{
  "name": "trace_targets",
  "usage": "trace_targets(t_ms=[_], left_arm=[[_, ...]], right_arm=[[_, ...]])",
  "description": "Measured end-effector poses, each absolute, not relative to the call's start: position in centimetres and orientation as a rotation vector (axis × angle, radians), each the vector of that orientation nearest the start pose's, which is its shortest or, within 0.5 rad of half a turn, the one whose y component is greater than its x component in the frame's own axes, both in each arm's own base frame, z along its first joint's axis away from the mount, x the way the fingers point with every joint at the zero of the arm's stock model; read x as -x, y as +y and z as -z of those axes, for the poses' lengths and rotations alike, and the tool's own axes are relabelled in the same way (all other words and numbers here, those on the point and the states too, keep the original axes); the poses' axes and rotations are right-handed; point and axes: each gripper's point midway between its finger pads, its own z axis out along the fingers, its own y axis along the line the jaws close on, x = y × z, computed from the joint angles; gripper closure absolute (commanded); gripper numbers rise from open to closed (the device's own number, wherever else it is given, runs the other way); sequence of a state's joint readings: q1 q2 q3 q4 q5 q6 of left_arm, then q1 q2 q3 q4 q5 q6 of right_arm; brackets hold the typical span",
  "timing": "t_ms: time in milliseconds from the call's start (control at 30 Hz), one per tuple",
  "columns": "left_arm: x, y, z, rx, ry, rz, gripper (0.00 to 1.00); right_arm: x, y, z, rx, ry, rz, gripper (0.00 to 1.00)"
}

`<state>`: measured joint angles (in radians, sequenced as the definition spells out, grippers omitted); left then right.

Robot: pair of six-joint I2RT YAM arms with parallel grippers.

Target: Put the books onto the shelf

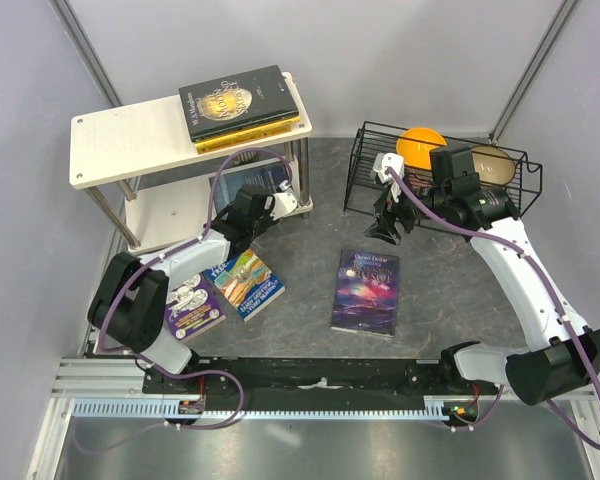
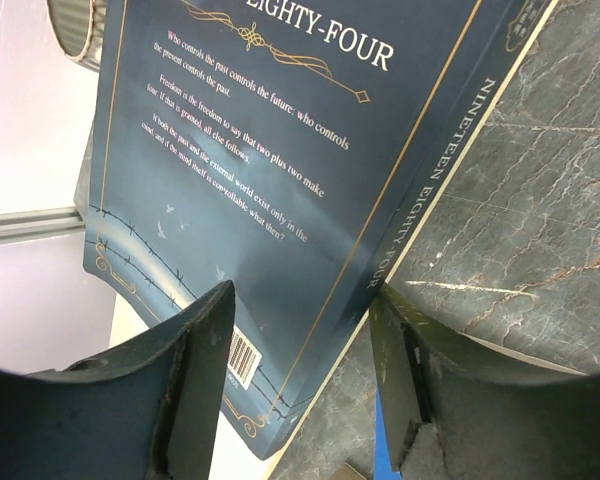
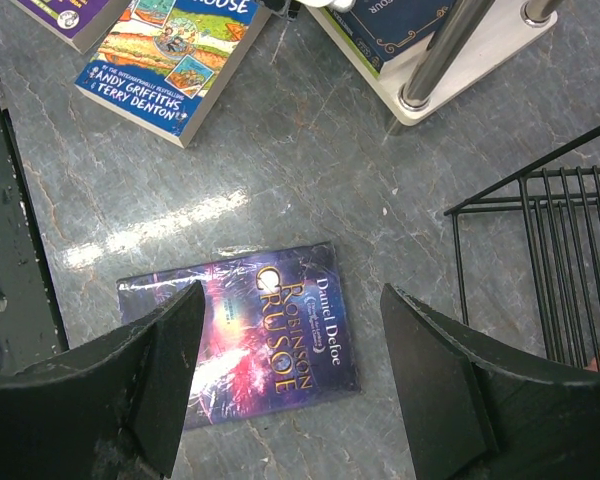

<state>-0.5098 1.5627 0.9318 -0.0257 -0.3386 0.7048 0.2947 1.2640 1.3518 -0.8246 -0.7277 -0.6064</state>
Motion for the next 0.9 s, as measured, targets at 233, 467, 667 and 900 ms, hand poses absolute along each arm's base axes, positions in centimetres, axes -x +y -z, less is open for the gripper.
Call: trace_targets(t_ms=[233,467,667,900], left_arm=[[-39.9,-12.8,-11.4,-1.111,1.947,-0.472,0.36],[-39.6,-12.8,-11.6,-1.107,1.951,-0.455,0.42],[-39.7,-12.7,-11.6,-1.103,1.964,-0.443,0.46],[-40.1,-12.5,-12.3,-1.089,1.966,-0.445,0.48]], right_arm=[[-27.8,18.6,-27.2,1.251,1.771,-0.656,0.21],[-27.8,18.6,-27.2,1.251,1.771,-0.656,0.21],[-27.8,18.6,-27.2,1.251,1.771,-0.656,0.21],[-27.8,18.6,-27.2,1.25,1.772,-0.656,0.21]])
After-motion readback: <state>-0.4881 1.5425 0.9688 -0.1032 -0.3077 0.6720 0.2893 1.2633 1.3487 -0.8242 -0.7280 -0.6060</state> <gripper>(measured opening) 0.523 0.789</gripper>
